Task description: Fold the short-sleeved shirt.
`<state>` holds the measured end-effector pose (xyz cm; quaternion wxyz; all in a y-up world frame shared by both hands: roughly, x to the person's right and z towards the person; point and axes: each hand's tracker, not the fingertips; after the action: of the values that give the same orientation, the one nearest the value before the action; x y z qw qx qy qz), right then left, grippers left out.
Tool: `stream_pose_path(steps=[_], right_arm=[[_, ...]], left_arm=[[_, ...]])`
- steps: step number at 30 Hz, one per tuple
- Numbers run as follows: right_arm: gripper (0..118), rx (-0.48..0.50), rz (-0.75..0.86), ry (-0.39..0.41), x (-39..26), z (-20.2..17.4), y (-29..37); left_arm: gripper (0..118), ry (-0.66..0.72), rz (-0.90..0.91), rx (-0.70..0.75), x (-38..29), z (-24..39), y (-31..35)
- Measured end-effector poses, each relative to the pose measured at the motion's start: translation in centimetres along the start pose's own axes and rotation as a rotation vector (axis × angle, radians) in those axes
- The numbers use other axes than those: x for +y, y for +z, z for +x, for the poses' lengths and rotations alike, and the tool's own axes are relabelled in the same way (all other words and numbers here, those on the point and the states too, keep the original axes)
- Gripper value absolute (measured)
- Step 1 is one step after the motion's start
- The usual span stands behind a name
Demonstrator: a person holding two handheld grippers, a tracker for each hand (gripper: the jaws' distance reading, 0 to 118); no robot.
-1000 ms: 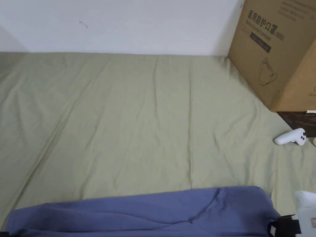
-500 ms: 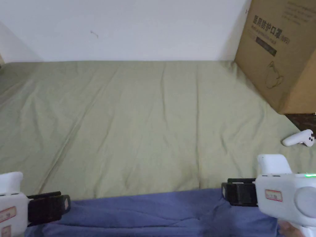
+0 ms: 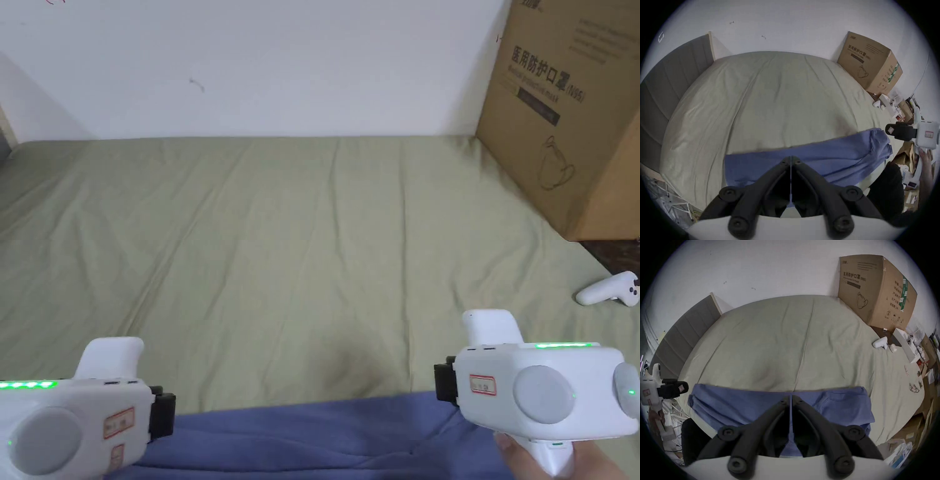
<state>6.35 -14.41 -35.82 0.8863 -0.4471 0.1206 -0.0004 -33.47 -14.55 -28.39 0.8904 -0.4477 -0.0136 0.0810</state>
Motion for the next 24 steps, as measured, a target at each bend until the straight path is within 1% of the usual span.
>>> stream_pose_path(steps=[2, 3, 4, 5, 6, 7, 8, 9, 10, 14, 17, 18, 19, 20, 22, 24], right_arm=[[2, 0.013, -0.006, 0.003, 0.3, 0.3, 0.1], [2, 0.016, -0.008, 0.007, 0.3, 0.3, 0.2], [2, 0.009, -0.01, 0.015, 0.3, 0.3, 0.2], [2, 0.0, -0.012, 0.024, 0.3, 0.4, 0.3], [2, -0.004, -0.014, 0.028, 0.3, 0.5, 0.4], [2, -0.002, -0.018, 0.03, 0.2, 0.6, 0.3], [2, 0.002, -0.025, 0.027, 0.1, 0.7, 0.3], [2, 0.015, -0.029, 0.023, 0.0, 0.9, 0.3], [2, 0.026, -0.032, 0.021, -0.2, 1.0, 0.4], [2, 0.016, -0.043, 0.026, -0.6, 1.2, 0.6], [2, 0.011, -0.061, 0.034, -0.7, 1.5, 0.7], [2, 0.004, -0.065, 0.042, -0.7, 1.5, 0.8], [2, -0.007, -0.069, 0.052, -0.7, 1.6, 0.8], [2, -0.016, -0.074, 0.062, -0.6, 1.7, 0.8], [2, -0.028, -0.081, 0.074, -0.4, 1.9, 0.9], [2, -0.031, -0.083, 0.077, -0.4, 2.0, 1.0]], left_arm=[[1, 0.073, -0.024, -0.057, 0.0, -3.8, 0.0], [1, 0.136, -0.034, -0.118, -0.1, -6.4, 0.0], [1, 0.224, -0.027, -0.213, -0.4, -8.3, 0.5], [12, 0.306, -0.016, -0.297, -0.9, -10.7, 0.4], [32, 0.387, 0.014, -0.414, -1.8, -13.3, 0.2], [57, 0.433, 0.051, -0.516, -2.6, -15.4, 0.0], [91, 0.478, 0.048, -0.547, -3.4, -16.4, 0.2], [111, 0.517, 0.025, -0.561, -4.0, -17.4, -0.2], [118, 0.548, -0.006, -0.557, -4.7, -18.2, -0.7], [118, 0.577, -0.072, -0.54, -6.8, -19.6, -2.3], [118, 0.596, -0.151, -0.584, -7.2, -19.6, -5.8], [118, 0.622, -0.178, -0.619, -7.6, -19.2, -7.2], [118, 0.666, -0.184, -0.693, -8.1, -18.7, -8.3], [118, 0.711, -0.155, -0.772, -8.6, -18.5, -9.0], [118, 0.748, -0.071, -0.868, -8.6, -18.0, -9.8], [118, 0.789, -0.055, -0.908, -8.9, -17.8, -10.8]])
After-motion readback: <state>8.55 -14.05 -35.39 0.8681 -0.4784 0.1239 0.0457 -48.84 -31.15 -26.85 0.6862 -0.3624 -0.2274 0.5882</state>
